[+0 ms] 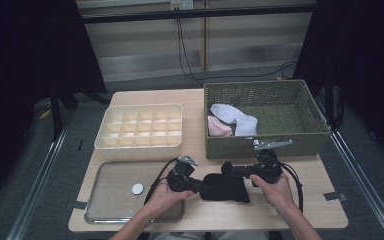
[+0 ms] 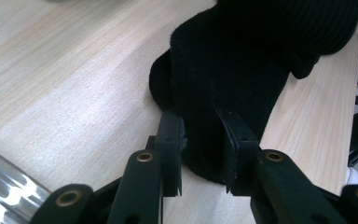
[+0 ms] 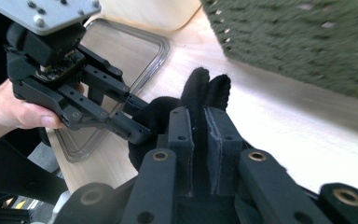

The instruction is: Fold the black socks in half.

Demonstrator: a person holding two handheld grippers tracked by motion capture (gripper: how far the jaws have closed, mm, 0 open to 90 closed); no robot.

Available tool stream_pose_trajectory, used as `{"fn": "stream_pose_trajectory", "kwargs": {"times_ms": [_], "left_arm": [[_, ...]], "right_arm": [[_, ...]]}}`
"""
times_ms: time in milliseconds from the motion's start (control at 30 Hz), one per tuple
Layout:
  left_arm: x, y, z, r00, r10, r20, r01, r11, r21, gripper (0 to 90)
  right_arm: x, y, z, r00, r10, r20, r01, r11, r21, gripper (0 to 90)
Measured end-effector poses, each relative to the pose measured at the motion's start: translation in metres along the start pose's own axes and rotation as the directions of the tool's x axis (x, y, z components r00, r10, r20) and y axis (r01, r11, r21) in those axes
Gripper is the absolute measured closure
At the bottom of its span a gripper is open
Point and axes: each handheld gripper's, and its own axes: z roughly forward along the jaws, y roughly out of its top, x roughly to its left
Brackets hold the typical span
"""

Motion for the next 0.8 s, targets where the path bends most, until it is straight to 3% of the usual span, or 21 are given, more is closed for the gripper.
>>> {"fn": "stream_pose_trajectory", "kwargs": {"times_ms": [300,567,733,800], "left_arm": [[0.000,0.001,-0.001,1.0000,0.008,0.003,-0.008,1.0000,0.003,69.3],[0.000,0.000,-0.007,0.9998,0.009,0.015,-0.009,0.9998,-0.021,68.5],[0.001,-0.001,-0.014,0.9996,0.006,0.028,-0.005,0.9992,-0.040,68.9],[0.001,0.000,-0.016,0.9998,0.010,0.015,-0.009,0.9989,-0.045,69.9]], "right_arm": [[0.007,-0.004,0.022,0.9997,-0.018,-0.020,0.019,0.998,0.059,77.7],[0.010,-0.007,0.010,0.9976,-0.022,-0.066,0.022,1.000,-0.002,70.1],[0.010,-0.014,0.009,0.9978,-0.024,-0.062,0.026,0.999,0.027,70.0],[0.010,-0.016,0.012,0.9972,-0.029,-0.069,0.032,0.998,0.049,71.7]]}}
